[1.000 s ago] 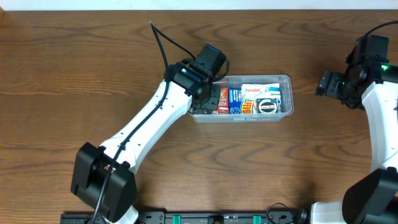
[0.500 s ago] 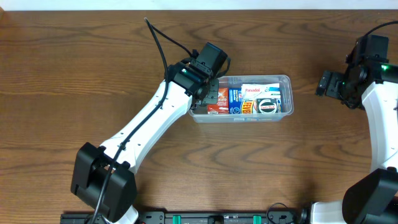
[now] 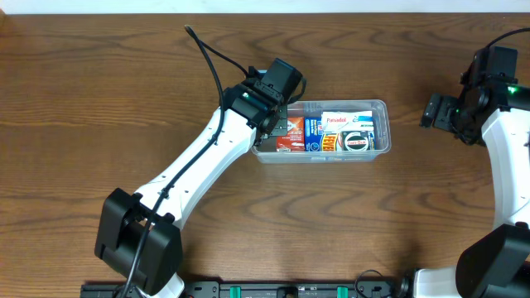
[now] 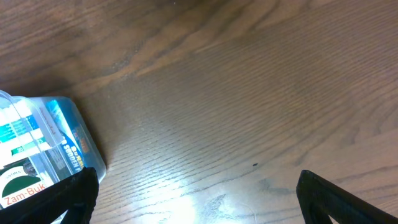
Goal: Pack container
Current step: 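Lower the bottle into the container beside the red packet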
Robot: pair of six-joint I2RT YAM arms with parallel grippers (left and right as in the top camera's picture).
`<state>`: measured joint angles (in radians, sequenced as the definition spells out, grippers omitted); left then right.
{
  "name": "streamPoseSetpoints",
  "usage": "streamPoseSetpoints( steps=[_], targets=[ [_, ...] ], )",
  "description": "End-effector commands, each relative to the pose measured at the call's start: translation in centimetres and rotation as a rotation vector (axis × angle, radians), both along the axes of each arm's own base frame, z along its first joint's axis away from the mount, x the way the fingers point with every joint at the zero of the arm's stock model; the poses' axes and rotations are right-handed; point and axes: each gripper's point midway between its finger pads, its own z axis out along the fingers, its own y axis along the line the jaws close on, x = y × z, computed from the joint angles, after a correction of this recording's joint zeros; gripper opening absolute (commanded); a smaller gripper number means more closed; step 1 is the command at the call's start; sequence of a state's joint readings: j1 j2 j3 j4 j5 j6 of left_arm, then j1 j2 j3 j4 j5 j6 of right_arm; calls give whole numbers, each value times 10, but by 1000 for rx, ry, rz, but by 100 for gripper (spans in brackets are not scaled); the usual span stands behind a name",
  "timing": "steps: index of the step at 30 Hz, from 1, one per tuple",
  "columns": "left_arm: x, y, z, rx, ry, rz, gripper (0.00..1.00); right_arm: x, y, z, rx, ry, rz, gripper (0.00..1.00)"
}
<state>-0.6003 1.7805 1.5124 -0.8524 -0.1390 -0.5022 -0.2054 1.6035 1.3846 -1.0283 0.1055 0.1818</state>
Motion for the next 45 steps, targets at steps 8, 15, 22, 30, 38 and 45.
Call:
streamPoseSetpoints(
  steps=[8,15,22,30,38,45],
  targets=[
    [4,4,-13,30,10,29,6,0,-2,0,-8,3,2,99],
    [8,1,-42,63,52,29,6,0,-2,0,-8,3,2,99],
    [8,1,-56,82,79,28,6,0,-2,0,-8,3,2,99],
    [15,-3,-70,83,79,25,6,0,-2,0,-8,3,1,99],
    [15,-4,-70,82,76,25,6,0,-2,0,-8,3,2,99],
    [16,-4,-70,79,73,25,26,0,-2,0,-8,3,1,99]
  ],
)
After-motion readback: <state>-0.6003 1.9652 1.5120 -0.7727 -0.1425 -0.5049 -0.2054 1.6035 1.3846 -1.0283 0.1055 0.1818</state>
